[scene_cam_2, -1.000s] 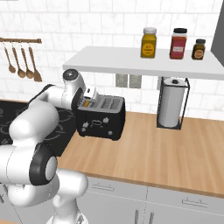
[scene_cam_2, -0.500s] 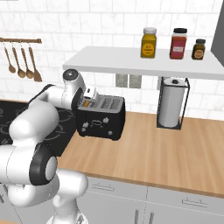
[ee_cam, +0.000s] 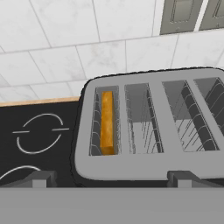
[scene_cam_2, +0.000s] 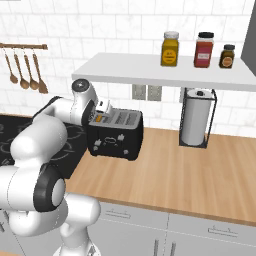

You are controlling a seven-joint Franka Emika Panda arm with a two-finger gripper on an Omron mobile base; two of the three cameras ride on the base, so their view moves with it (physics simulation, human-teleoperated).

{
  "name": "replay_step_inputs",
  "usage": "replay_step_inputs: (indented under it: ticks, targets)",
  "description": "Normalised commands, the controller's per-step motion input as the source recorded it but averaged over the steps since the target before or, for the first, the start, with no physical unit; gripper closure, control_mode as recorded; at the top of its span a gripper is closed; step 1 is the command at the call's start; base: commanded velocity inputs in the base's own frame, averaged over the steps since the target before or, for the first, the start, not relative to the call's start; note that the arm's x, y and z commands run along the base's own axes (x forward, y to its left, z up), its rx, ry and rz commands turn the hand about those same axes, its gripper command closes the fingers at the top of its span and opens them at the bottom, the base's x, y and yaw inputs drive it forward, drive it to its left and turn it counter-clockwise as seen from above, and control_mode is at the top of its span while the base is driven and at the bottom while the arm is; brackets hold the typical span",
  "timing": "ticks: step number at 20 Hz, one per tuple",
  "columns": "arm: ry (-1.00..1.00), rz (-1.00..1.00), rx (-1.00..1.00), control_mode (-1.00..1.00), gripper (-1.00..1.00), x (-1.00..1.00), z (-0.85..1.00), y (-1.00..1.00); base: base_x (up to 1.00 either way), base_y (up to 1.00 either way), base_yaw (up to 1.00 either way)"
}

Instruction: Start the toaster. Once the lever pops up, take the bread to the plate on the dining counter.

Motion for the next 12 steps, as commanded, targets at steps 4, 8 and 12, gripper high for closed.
replay_step_inputs:
  ticks: [4, 8, 12]
  targets:
    - [0.00, 0.00, 0.00, -1.00, -1.00, 0.00, 0.00, 0.00, 0.00, 0.00, 0.00]
    - [0.00, 0.00, 0.00, -1.00, -1.00, 0.00, 0.00, 0.00, 0.00, 0.00, 0.00]
    - [0.00, 0.00, 0.00, -1.00, -1.00, 0.00, 0.00, 0.00, 0.00, 0.00, 0.00]
